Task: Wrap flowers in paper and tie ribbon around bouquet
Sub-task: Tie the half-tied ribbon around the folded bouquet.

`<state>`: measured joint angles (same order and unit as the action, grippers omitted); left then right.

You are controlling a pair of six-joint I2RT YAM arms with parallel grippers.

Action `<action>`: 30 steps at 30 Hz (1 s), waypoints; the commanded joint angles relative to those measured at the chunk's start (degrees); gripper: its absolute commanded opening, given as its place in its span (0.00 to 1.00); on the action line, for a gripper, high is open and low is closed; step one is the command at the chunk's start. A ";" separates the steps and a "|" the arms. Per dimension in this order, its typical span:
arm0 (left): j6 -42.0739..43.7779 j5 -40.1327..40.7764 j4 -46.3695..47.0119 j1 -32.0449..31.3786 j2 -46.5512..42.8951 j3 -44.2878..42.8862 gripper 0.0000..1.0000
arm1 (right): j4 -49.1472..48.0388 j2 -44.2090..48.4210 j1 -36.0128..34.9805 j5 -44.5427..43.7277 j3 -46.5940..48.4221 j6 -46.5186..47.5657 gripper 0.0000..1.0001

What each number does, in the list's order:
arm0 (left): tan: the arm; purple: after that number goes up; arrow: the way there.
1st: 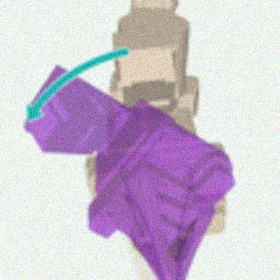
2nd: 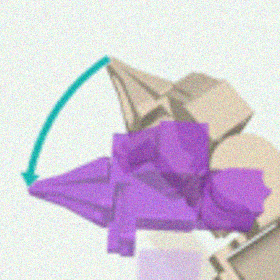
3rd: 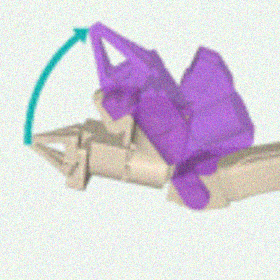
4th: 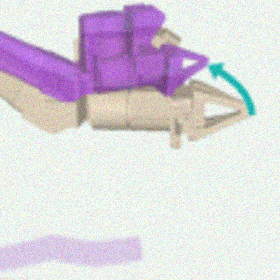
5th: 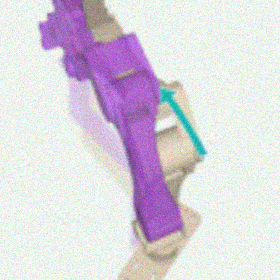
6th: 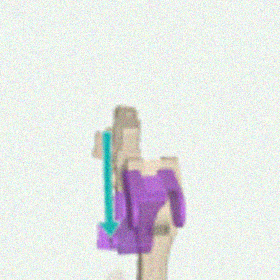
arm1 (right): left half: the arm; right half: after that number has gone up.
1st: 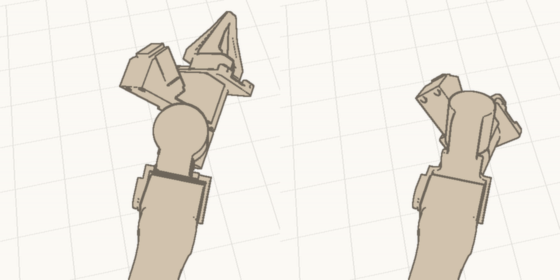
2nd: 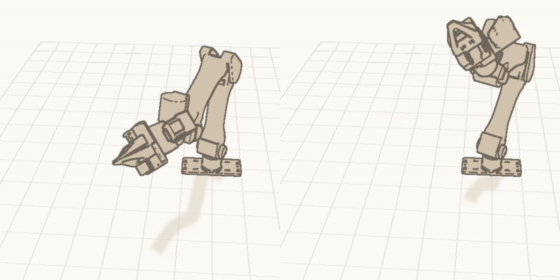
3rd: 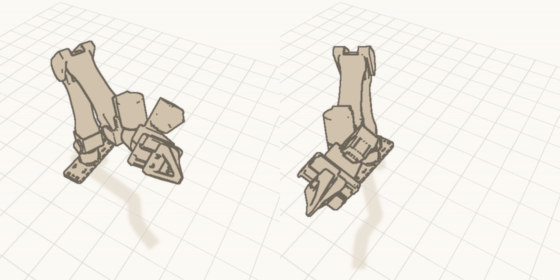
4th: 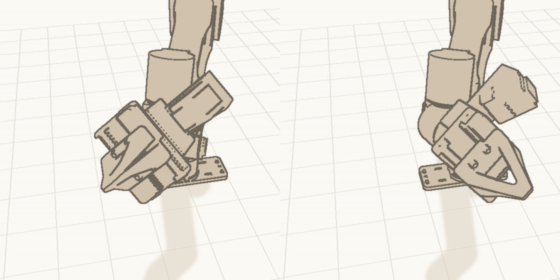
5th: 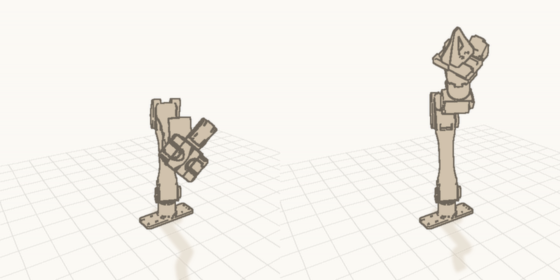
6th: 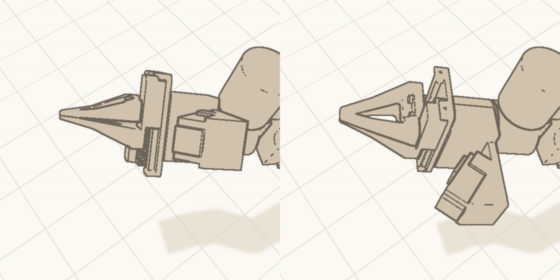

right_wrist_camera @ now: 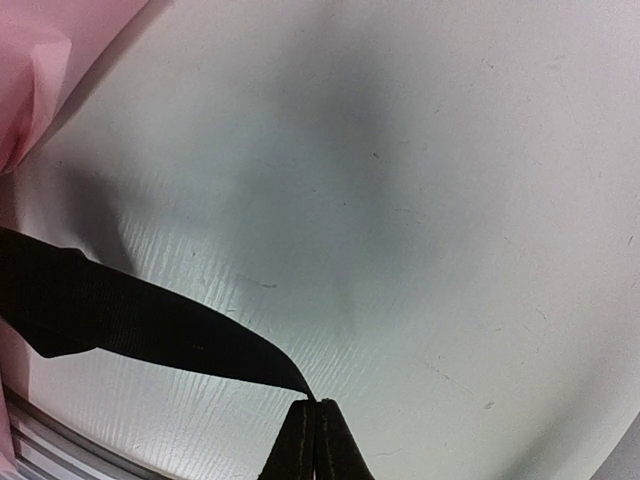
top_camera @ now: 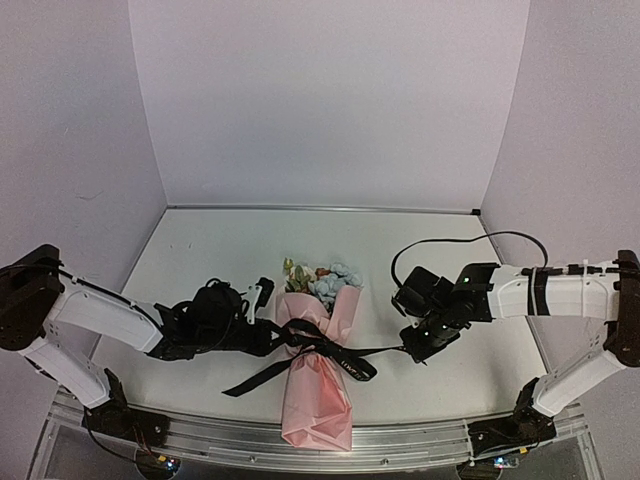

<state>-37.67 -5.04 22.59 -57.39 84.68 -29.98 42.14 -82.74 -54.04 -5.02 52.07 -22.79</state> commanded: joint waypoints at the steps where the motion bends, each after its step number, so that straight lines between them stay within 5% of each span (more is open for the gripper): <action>1: -0.72 6.10 -0.47 -0.18 -3.19 -1.57 0.00 | 1.16 0.91 -0.25 -1.69 0.81 -0.25 0.00; 11: 1.59 11.71 -8.55 -0.18 -8.64 -0.79 0.00 | 1.81 -0.96 -0.33 0.09 2.46 2.37 0.01; 18: 4.41 8.21 -8.97 -0.18 -7.52 -2.61 0.00 | 0.68 0.54 -1.65 3.88 4.16 6.97 0.34; 30: 5.00 6.98 -9.57 -0.18 -7.53 -3.33 0.00 | -11.94 -4.86 -11.80 5.18 4.19 16.46 0.52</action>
<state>-33.96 2.60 12.91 -57.56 77.21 -31.02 36.85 -83.59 -64.29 1.63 54.17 -8.93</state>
